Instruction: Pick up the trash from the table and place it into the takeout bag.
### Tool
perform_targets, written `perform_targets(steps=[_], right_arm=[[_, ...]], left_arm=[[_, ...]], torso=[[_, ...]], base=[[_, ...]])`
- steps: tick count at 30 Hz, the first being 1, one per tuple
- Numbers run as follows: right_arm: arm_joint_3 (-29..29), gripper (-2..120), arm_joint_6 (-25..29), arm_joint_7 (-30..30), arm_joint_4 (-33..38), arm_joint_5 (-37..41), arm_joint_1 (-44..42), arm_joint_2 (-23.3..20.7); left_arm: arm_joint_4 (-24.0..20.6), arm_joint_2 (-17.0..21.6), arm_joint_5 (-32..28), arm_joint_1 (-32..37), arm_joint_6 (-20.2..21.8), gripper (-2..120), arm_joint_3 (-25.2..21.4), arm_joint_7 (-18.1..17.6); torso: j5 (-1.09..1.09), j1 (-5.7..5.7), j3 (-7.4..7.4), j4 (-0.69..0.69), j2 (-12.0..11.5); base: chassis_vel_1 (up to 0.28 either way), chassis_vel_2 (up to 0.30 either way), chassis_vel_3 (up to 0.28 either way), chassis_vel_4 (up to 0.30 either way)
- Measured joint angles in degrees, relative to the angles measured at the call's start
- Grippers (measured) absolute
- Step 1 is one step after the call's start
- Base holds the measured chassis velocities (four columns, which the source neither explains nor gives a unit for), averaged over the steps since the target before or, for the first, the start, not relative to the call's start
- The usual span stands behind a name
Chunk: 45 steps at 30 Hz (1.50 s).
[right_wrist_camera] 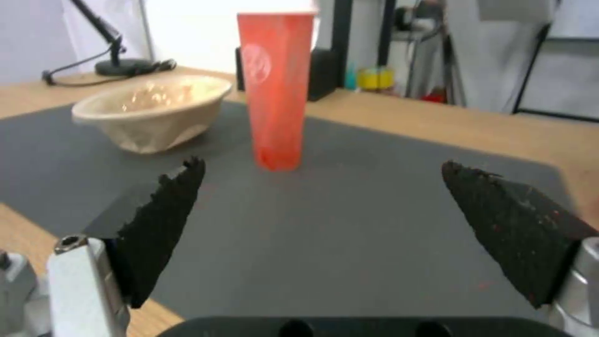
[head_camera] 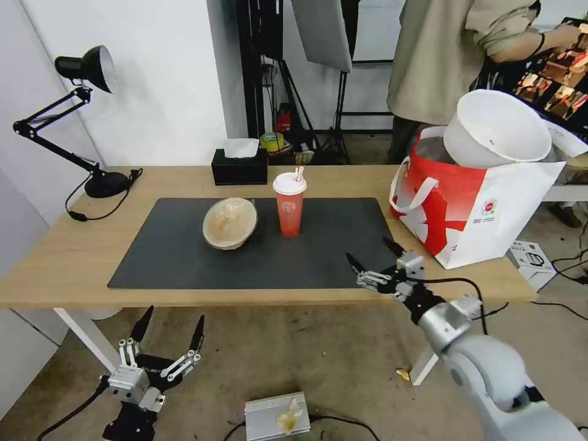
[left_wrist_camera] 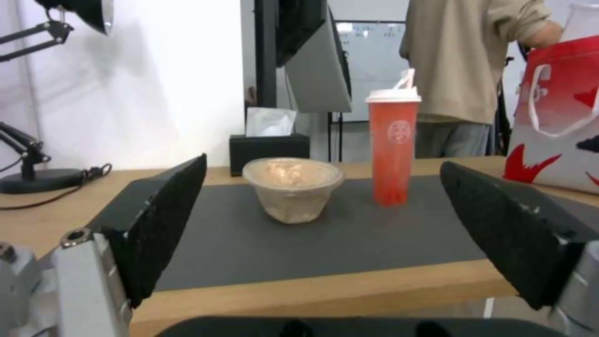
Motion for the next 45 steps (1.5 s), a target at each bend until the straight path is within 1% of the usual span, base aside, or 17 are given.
perform_targets(steps=[1,5,11,17,26,45], right_arm=[[0.00,97,0.00,0.00,0.00,0.00,0.00,0.00],[-4.02,97,-0.90,0.53,-3.20,0.79,4.63,-1.07],[-7.24,97,-1.77,1.37,-5.63,1.40,8.82,-0.84],[-10.71,97,-2.26,1.86,-9.21,1.52,14.02,0.32],[-14.98,97,-2.58,2.58,-13.49,1.47,19.50,2.11],[-21.51,97,-2.68,3.62,-22.61,1.75,27.90,4.81]], left_arm=[[0.00,0.00,0.00,0.00,0.00,100,0.00,0.00],[1.03,0.01,-0.10,-0.40,0.00,100,-0.03,0.10],[2.02,0.01,-0.12,-0.78,0.03,100,0.16,0.13],[2.94,0.03,-0.36,-1.22,0.16,100,-0.13,0.15],[4.16,0.04,-0.37,-1.71,0.29,100,0.00,0.29],[6.14,0.04,-1.10,-2.86,0.34,100,-1.01,0.39]], torso=[[0.00,0.00,0.00,0.00,0.00],[-0.01,0.00,0.00,0.00,0.00],[-0.01,0.00,0.00,0.00,0.00],[-0.01,0.00,0.00,0.00,0.00],[-0.01,0.00,-0.01,0.00,0.00],[-0.01,0.00,0.00,0.00,0.00]], base=[[0.000,0.000,0.000,0.000],[0.000,0.000,0.000,0.000],[0.000,0.000,0.000,0.000],[0.000,0.000,0.000,0.000],[0.000,0.000,0.000,0.000],[0.000,0.000,0.000,0.000]])
